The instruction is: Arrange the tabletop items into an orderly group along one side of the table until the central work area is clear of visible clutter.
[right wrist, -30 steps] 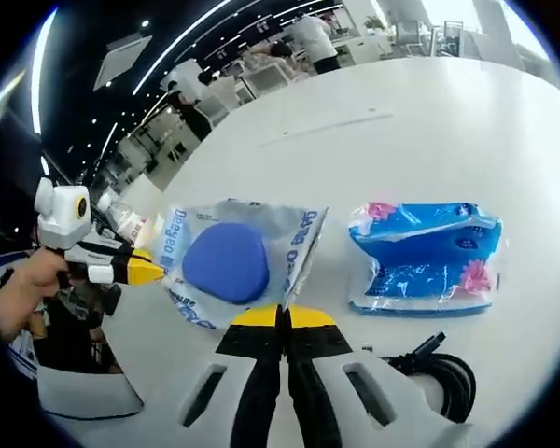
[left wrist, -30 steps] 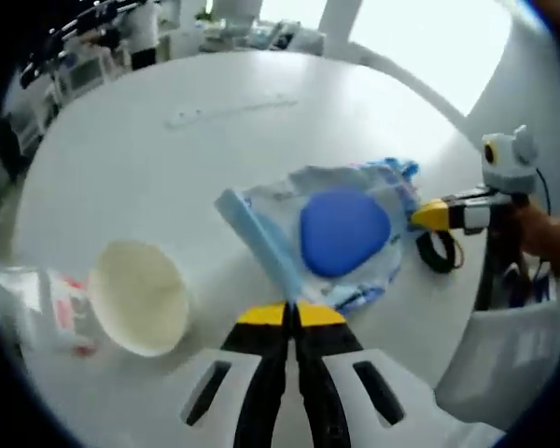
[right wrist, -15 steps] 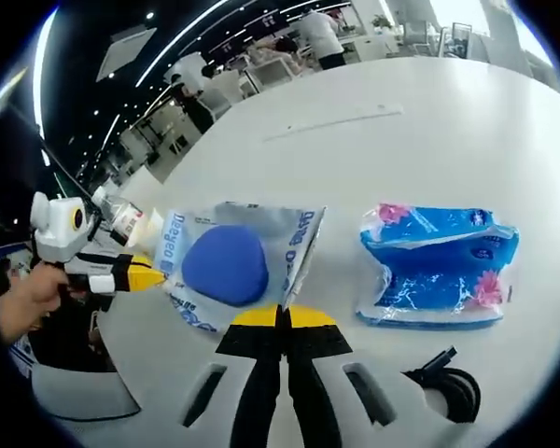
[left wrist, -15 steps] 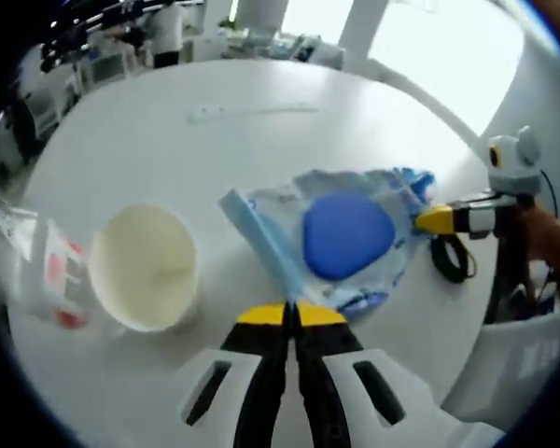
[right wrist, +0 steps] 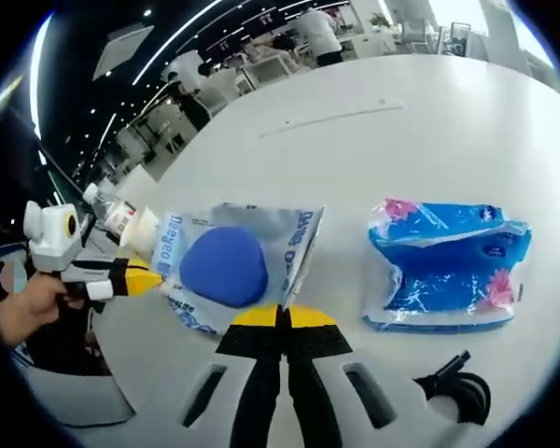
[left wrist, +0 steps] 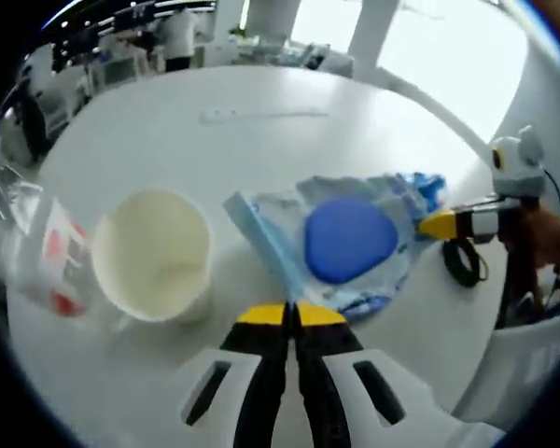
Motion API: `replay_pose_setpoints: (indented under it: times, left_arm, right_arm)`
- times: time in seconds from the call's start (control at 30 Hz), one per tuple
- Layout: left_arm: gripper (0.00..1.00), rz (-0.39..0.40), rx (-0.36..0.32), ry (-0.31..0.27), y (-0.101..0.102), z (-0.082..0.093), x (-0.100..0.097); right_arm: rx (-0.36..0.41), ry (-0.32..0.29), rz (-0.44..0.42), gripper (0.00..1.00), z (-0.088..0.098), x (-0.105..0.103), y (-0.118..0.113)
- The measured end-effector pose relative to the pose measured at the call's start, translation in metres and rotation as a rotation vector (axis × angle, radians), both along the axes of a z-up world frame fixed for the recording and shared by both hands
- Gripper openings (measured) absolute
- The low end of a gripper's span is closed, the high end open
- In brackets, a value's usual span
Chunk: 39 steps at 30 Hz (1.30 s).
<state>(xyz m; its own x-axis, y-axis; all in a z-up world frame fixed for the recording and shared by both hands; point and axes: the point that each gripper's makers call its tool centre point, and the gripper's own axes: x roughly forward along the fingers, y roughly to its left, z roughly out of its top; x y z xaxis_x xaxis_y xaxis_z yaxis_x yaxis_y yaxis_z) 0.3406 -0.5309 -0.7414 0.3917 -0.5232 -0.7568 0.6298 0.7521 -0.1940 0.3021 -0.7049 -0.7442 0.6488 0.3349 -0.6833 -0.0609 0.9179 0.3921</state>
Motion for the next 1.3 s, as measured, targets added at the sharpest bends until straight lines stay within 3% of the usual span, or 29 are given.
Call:
replay_pose_setpoints:
  times: [0.87,1.13,1.3]
  left_arm:
    - [0.00,0.024,0.033,-0.037,0.008,-0.014,0.007]
    - [0.05,0.016,0.056,-0.032,0.013,-0.018,0.003]
    - [0.13,0.017,0.057,-0.023,0.015,-0.016,0.000]
  right_arm:
    - [-0.068,-0.015,0.001,0.00,-0.012,0.008,0.008]
    - [-0.107,-0.032,0.016,0.02,-0.013,0.005,0.008]
    - [-0.126,-0.034,0.033,0.04,-0.014,0.003,0.008]
